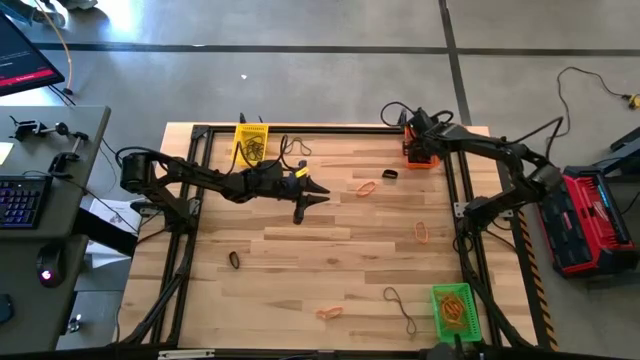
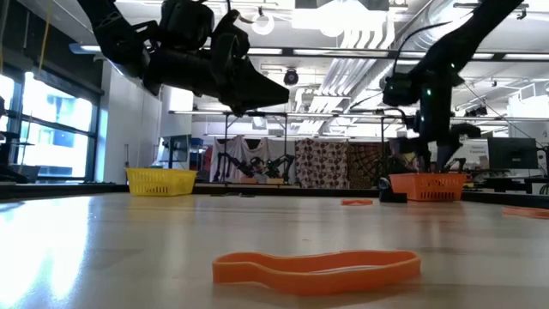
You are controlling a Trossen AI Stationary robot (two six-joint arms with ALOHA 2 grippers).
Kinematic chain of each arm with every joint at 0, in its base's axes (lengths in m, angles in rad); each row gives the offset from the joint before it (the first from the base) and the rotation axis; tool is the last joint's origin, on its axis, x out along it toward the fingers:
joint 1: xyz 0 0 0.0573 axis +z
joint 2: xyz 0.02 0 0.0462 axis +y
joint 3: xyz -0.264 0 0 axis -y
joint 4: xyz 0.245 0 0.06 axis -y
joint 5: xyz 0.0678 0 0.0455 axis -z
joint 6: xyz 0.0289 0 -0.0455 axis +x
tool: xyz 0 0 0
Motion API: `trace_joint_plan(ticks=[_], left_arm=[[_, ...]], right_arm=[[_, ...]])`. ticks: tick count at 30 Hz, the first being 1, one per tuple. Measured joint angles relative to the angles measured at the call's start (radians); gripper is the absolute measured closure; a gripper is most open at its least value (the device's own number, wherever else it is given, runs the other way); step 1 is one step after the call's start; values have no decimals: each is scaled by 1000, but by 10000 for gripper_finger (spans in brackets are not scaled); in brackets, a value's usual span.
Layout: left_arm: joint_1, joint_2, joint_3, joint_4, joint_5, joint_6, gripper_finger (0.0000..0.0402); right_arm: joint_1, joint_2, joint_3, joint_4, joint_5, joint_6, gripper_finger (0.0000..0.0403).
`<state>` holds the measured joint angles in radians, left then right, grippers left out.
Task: Sort rubber bands into baskets
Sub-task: Put the orange rubber band into the green bin
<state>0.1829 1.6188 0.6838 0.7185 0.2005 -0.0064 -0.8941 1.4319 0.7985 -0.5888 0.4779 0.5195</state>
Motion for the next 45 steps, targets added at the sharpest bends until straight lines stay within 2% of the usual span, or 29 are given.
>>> trace_joint_plan(ticks=[3,7,11,15,19,25,29,34,38,45], left_arm=[[-1,0,0,-6,0,12,316],[-7,0,0,-18,1,41,317],[-23,0,0,-19,1,56,317],[-43,0,0,-21,5,85,317],[-54,4,0,-24,63,71,328],[-86,10,0,-15,61,95,373],[-95,10,0,-4,60,100,398],[-104,11,0,24,60,102,400],[-113,11,0,36,58,105,401],[-119,11,0,36,58,101,401]], right_arm=[[32,-11,89,-164,-2,-56,244],[149,-81,172,-330,-6,-83,272],[312,-191,156,-364,-66,-61,316],[488,-289,96,-362,-111,63,340],[672,-345,44,-359,-115,204,340],[928,-339,-6,-345,-123,388,312],[1055,-305,-62,-186,-85,462,282],[1071,-197,-124,128,8,415,249],[1020,-87,-126,245,93,366,235],[873,59,-125,432,33,253,228]])
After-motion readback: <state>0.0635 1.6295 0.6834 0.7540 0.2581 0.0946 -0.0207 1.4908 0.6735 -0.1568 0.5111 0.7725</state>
